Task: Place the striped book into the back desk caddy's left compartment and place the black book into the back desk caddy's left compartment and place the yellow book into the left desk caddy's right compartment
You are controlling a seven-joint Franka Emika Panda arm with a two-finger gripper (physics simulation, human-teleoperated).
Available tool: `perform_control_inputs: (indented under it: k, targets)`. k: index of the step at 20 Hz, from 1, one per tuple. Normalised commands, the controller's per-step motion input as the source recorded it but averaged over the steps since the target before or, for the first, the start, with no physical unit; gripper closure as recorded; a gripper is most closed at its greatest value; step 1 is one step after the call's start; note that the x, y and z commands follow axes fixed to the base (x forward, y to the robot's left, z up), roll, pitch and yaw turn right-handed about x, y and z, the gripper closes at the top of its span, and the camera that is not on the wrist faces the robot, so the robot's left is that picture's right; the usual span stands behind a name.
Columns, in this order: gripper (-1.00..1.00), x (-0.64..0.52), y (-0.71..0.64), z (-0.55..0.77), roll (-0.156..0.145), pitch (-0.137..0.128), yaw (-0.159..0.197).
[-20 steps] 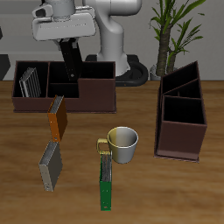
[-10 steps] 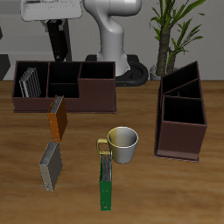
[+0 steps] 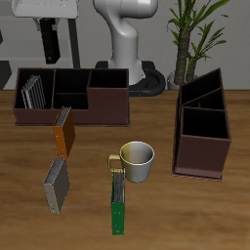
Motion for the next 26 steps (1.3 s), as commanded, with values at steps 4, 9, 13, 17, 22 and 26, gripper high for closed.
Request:
perform_control_inputs:
  k: [4,9,13,17,22,26]
  targets:
    - [1.0,-0.05,-0.22,-0.12,-0.041,0.006,-0.049]
    - [1.0,0.05,0.0,-0.22,-0.031,0.036,-0.051]
    - [1.0,0.03,-0.03,-0.13,-0.016,0.047,-0.09]
    - [1.0,0.15,-0.23,-0.24,-0.056,0.068,-0.08]
    - [1.0,0.06,0.03,-0.22,-0.005,0.059,-0.028]
    - [1.0,0.06,0.13,-0.3,0.012,0.09,-0.06]
